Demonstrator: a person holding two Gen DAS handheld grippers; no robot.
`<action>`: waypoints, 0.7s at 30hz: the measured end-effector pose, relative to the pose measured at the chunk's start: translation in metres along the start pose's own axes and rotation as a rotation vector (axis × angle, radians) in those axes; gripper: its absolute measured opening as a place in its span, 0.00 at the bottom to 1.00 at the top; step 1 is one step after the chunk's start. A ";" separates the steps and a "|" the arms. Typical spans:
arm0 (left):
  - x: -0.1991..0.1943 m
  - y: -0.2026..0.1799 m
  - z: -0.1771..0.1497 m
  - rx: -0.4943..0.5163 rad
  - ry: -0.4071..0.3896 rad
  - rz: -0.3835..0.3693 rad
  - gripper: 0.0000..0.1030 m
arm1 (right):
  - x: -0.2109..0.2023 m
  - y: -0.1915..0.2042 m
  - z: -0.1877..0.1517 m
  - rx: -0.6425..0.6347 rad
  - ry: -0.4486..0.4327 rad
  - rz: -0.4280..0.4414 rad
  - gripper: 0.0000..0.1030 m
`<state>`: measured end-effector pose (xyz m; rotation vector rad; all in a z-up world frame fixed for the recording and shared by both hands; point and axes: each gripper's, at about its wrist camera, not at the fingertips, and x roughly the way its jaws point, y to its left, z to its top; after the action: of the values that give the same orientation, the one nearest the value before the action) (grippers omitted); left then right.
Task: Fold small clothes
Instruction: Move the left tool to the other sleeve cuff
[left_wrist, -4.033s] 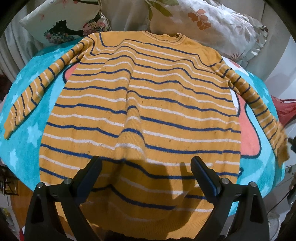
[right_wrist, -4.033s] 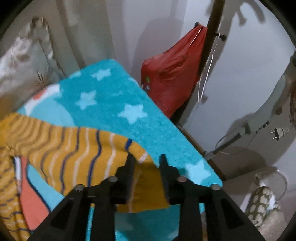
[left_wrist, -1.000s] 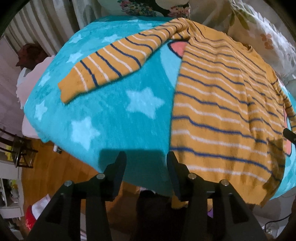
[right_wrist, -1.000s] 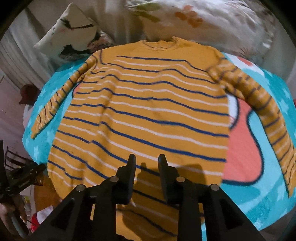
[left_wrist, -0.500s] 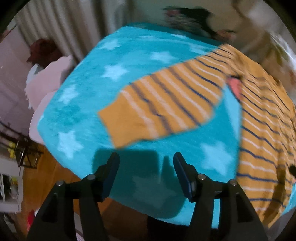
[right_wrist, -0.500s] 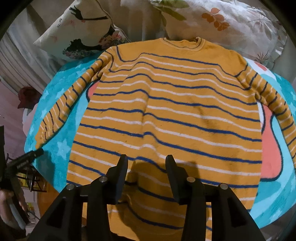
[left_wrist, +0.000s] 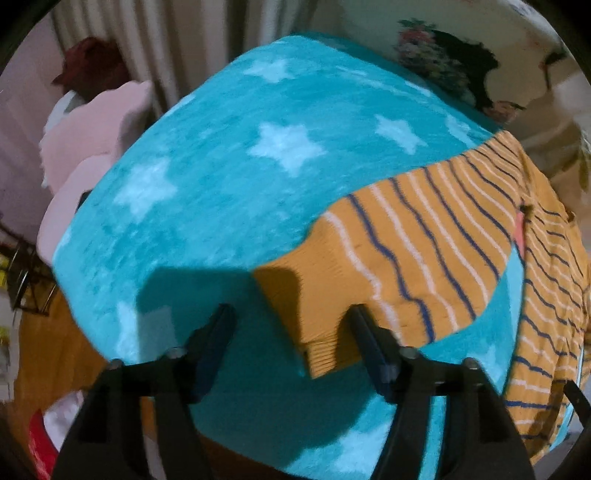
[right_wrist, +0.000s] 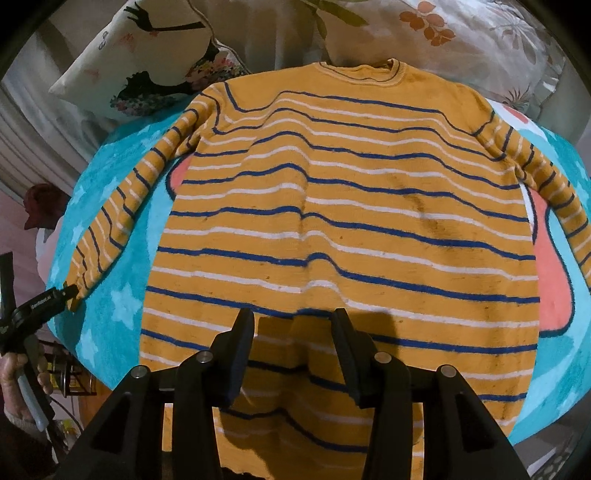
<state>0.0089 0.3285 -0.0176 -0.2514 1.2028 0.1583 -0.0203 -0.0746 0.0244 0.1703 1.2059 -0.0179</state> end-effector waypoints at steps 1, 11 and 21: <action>-0.001 -0.002 0.003 0.014 -0.002 -0.010 0.23 | 0.000 0.002 0.000 -0.001 -0.001 -0.003 0.46; -0.008 0.037 0.087 -0.074 -0.091 0.038 0.10 | 0.002 0.006 -0.001 0.011 -0.004 -0.054 0.46; -0.010 0.028 0.153 -0.068 -0.187 0.107 0.10 | 0.004 0.002 -0.005 0.024 0.007 -0.086 0.46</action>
<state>0.1360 0.3979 0.0406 -0.2262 1.0260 0.3101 -0.0231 -0.0713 0.0195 0.1391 1.2195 -0.1074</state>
